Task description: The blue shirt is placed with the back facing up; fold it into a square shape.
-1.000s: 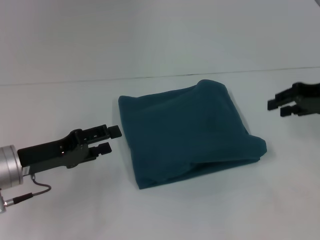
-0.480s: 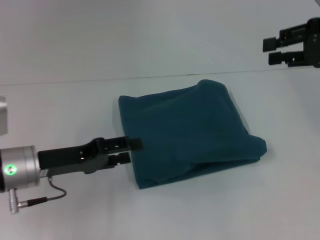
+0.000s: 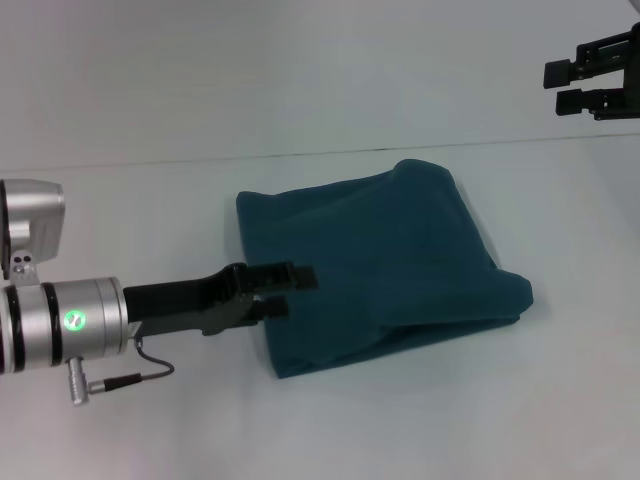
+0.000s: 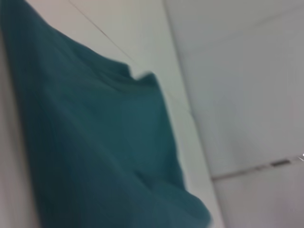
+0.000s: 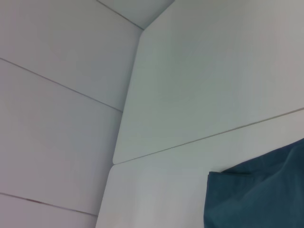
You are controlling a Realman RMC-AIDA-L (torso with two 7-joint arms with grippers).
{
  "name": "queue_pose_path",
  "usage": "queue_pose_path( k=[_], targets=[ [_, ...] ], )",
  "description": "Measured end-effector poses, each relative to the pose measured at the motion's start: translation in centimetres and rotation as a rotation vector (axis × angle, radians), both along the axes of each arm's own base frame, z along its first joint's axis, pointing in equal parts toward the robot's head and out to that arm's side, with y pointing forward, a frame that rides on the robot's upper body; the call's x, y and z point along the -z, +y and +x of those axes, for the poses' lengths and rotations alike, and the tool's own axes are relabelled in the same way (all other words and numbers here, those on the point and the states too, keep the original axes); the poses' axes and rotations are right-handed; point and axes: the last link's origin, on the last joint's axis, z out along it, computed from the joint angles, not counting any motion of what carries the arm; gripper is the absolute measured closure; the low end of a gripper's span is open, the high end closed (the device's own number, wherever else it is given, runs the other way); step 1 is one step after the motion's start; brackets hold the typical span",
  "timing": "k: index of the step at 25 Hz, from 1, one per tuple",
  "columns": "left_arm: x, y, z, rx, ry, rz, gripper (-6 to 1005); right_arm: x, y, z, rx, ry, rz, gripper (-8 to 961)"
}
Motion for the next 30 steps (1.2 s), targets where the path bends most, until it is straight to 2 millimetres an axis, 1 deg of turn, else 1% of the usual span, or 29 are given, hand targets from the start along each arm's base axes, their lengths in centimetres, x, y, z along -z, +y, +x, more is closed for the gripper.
queue_pose_path(
  k=[4,6,8,12,16,18,21,24,29,30],
  targets=[
    [-0.1,1.5,-0.7,-0.035,0.081,0.072,246,0.0,-0.1,0.2,0.003,-0.006,-0.003,479],
    [0.0,2.6,-0.8,-0.016,0.167,0.104,244,0.1,-0.1,0.2,0.000,-0.011,-0.004,479],
    [0.3,3.2,-0.7,0.011,0.239,0.110,243,0.1,-0.1,0.3,-0.001,-0.022,-0.007,479],
    [1.0,4.0,-0.3,0.048,0.334,0.105,240,0.3,-0.2,0.4,-0.023,-0.044,-0.011,480],
    [1.5,4.5,0.1,0.062,0.371,0.119,236,0.9,-0.5,0.2,-0.099,-0.100,-0.039,478],
    [1.7,4.6,0.3,0.068,0.379,0.122,233,1.3,-0.7,0.1,-0.133,-0.121,-0.060,404],
    [1.7,4.8,0.4,0.063,0.384,0.128,187,1.5,-0.8,0.0,-0.151,-0.127,-0.071,293],
    [1.9,5.0,0.4,0.054,0.395,0.133,140,1.5,-0.8,0.0,-0.151,-0.123,-0.068,236],
    [2.8,5.2,0.6,0.053,0.425,0.128,145,1.5,-0.9,0.1,-0.145,-0.121,-0.070,142],
    [3.1,5.3,0.7,0.052,0.431,0.123,147,1.5,-0.9,0.1,-0.143,-0.120,-0.070,143]
  ],
)
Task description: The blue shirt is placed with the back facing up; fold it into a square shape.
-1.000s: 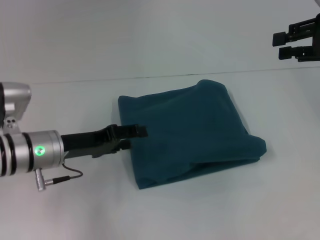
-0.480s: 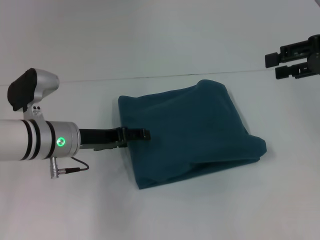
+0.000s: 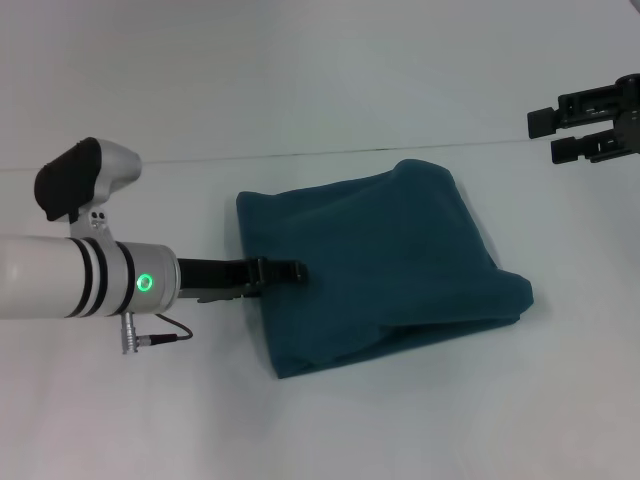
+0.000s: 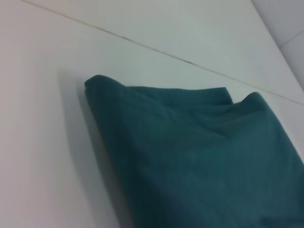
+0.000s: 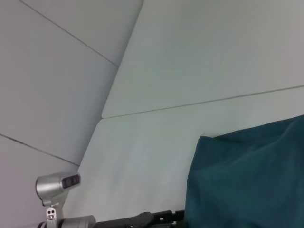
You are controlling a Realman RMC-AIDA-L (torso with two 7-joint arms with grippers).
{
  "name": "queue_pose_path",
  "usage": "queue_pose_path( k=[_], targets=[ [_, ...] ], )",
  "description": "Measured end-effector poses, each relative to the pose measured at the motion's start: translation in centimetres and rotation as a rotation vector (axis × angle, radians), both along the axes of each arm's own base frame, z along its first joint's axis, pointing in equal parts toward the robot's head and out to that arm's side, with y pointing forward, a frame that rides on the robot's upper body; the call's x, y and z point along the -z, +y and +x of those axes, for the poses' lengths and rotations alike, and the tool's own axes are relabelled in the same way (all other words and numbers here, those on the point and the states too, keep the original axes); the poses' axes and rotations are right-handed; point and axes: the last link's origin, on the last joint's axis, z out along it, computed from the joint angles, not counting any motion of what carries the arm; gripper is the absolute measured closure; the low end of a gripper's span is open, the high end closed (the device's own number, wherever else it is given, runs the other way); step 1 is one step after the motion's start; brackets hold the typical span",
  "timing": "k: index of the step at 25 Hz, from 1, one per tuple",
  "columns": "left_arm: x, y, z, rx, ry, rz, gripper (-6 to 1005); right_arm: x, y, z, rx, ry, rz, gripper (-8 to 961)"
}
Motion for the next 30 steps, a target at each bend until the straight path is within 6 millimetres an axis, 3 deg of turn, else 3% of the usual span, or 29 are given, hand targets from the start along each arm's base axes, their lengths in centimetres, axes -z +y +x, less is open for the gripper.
queue_pose_path(
  k=[8,15,21,23,30],
  targets=[
    [1.4,-0.1,1.0,-0.012,0.012,-0.029,155,-0.2,0.0,0.1,0.006,0.012,0.008,148],
    [1.0,0.1,1.2,-0.007,0.001,-0.019,163,-0.4,0.0,0.2,0.011,0.026,0.016,149],
    [1.1,0.0,1.3,-0.006,0.004,-0.024,331,-0.5,0.0,0.2,0.014,0.035,0.022,151],
    [1.2,0.0,1.3,-0.006,0.004,-0.027,560,-0.5,0.0,0.2,0.015,0.037,0.023,151],
    [1.4,-0.7,1.7,-0.001,-0.028,-0.071,792,-0.8,0.0,0.2,0.020,0.055,0.036,153]
  ],
)
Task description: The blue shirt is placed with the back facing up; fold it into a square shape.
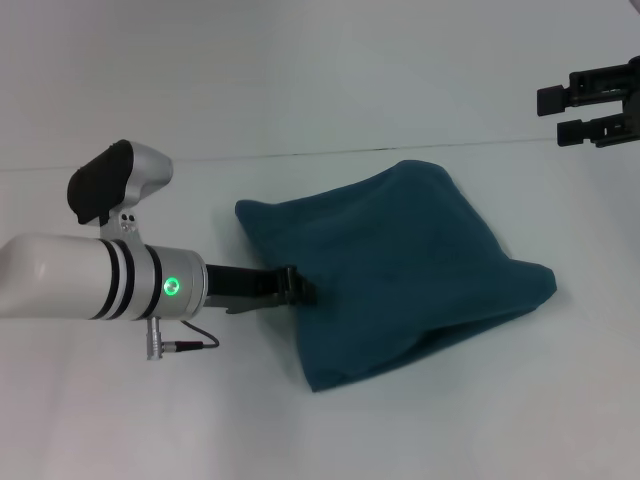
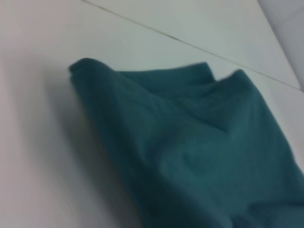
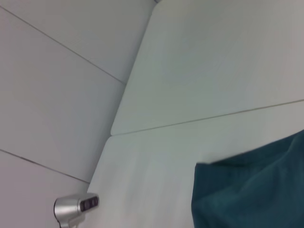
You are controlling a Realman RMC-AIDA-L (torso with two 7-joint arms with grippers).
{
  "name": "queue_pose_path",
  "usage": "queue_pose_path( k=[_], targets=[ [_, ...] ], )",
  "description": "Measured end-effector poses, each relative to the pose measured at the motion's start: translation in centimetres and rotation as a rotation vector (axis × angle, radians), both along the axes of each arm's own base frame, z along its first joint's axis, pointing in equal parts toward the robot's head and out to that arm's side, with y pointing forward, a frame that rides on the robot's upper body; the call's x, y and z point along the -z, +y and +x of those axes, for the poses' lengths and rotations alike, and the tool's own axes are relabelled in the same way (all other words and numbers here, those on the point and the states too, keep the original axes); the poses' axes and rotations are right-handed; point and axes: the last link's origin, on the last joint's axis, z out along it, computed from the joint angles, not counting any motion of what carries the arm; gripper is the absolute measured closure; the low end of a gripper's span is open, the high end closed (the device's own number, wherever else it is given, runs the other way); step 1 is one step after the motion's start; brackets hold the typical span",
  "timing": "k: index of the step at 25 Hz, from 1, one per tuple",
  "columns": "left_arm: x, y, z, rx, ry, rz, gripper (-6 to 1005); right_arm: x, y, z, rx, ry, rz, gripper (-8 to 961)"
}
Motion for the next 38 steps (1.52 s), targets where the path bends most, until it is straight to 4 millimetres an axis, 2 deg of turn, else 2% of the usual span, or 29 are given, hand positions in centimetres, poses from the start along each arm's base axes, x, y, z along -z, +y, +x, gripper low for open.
queue_pose_path(
  k=[5,7,9,12,15,17,23,29,34,36,38],
  targets=[
    [-0.9,-1.5,-0.6,-0.002,-0.056,-0.042,921,0.1,-0.2,0.2,0.009,0.006,0.000,154],
    [-2.1,-2.5,-1.8,-0.018,-0.079,-0.049,921,0.2,-0.2,0.3,0.012,0.009,-0.001,154],
    [-2.5,-2.7,-2.1,-0.021,-0.082,-0.048,921,0.2,-0.3,0.4,0.016,0.013,-0.002,155],
    [-4.1,-3.5,-3.5,-0.036,-0.083,-0.033,921,0.3,-0.4,0.7,0.022,0.015,-0.004,155],
    [-5.6,-3.3,-4.6,-0.048,-0.074,-0.005,920,0.4,-0.5,0.7,0.023,0.015,-0.006,154],
    [-6.6,-2.3,-4.9,-0.034,-0.037,0.012,920,0.5,-0.6,0.7,0.020,0.017,-0.015,154],
    [-6.8,-1.4,-4.8,-0.012,0.016,0.013,920,0.8,-0.7,0.5,0.014,0.019,-0.033,155],
    [-7.8,-1.4,-5.7,-0.062,0.019,0.052,816,0.8,-0.9,0.7,0.020,0.025,-0.031,154],
    [-10.3,-2.4,-6.2,-0.103,-0.052,0.096,730,0.7,-0.9,0.8,0.021,0.025,-0.029,154],
    [-10.9,-3.2,-6.0,-0.112,-0.106,0.110,686,0.7,-0.9,0.8,0.021,0.025,-0.029,154],
    [-10.5,-4.1,-5.2,-0.089,-0.178,0.092,643,0.8,-0.9,0.7,0.020,0.025,-0.030,154]
  ],
)
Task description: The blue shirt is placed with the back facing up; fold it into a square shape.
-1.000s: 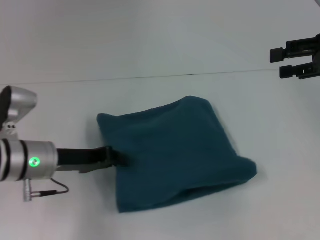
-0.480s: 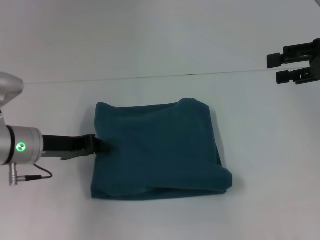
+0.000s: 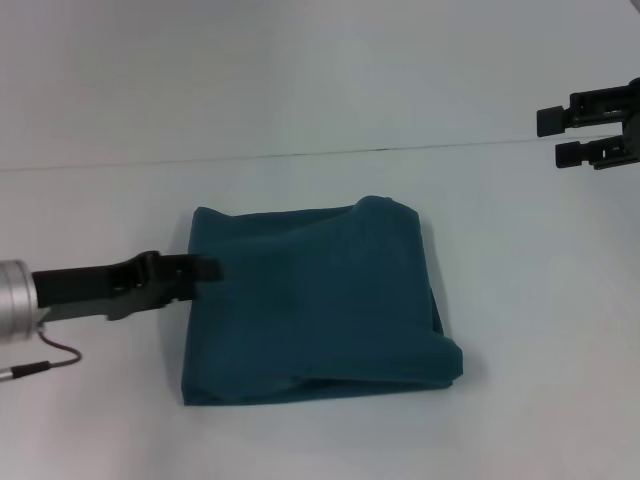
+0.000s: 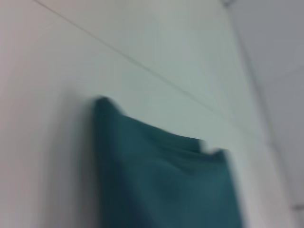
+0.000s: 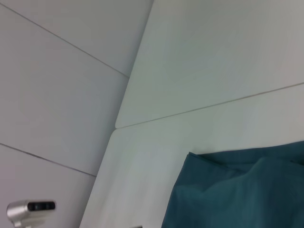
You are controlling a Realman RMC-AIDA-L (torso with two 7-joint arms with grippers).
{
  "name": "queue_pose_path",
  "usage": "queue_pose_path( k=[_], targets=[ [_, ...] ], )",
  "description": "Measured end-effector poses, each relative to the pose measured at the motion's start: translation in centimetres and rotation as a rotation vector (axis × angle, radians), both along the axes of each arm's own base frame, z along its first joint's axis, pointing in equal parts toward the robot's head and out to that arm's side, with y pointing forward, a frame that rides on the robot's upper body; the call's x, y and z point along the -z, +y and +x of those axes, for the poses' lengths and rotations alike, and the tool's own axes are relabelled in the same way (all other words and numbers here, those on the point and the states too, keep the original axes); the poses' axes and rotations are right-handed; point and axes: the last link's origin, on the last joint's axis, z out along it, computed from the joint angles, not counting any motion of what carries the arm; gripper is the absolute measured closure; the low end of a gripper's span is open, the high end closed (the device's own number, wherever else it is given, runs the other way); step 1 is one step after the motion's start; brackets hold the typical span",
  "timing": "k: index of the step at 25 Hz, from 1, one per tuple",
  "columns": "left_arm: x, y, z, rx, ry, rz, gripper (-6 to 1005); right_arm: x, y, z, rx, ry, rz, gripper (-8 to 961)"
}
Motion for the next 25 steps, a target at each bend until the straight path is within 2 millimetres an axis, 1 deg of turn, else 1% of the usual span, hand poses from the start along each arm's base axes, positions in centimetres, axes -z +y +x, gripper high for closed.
queue_pose_path(
  k=[1,3,6,7,9,12,14,17,18,20,22,23,24,25],
  targets=[
    [0.4,-0.6,0.6,0.027,-0.053,-0.017,621,0.0,0.0,0.0,0.000,0.000,0.000,154],
    [2.0,-1.5,1.7,0.065,-0.154,-0.072,577,0.0,0.0,0.0,0.000,0.001,-0.002,155],
    [4.6,-2.4,2.3,0.061,-0.234,-0.151,512,0.1,-0.1,0.1,0.002,0.001,-0.002,155],
    [5.6,-2.6,2.4,0.052,-0.243,-0.170,490,0.1,-0.1,0.2,0.002,0.001,-0.002,155],
    [7.1,-2.3,2.3,0.026,-0.232,-0.183,410,0.1,-0.2,0.3,0.005,0.001,-0.002,155],
    [8.4,-1.9,1.9,-0.002,-0.194,-0.179,291,0.1,-0.3,0.5,0.008,0.000,-0.003,155],
    [8.8,-1.7,1.5,-0.018,-0.156,-0.174,292,0.1,-0.4,0.5,0.007,0.001,-0.007,155],
    [8.4,-1.6,1.3,-0.014,-0.141,-0.175,292,0.1,-0.5,0.6,0.005,-0.002,-0.012,154],
    [7.8,-1.7,1.6,0.007,-0.169,-0.170,292,0.2,-0.6,0.6,0.001,-0.005,-0.014,154],
    [5.6,-2.1,2.2,0.091,-0.245,-0.142,291,0.2,-0.8,0.5,-0.040,-0.015,-0.016,154],
    [3.0,-3.0,2.6,0.224,-0.300,-0.091,291,0.3,-1.1,0.3,-0.140,-0.036,-0.009,154],
    [2.1,-3.3,2.5,0.277,-0.303,-0.074,291,0.6,-1.3,0.3,-0.202,-0.049,-0.004,154],
    [1.2,-3.9,2.1,0.355,-0.278,-0.056,291,1.3,-1.6,0.4,-0.272,-0.064,0.000,154],
    [0.6,-4.4,1.7,0.410,-0.251,-0.045,292,1.9,-1.9,0.6,-0.328,-0.079,0.000,154]
  ],
)
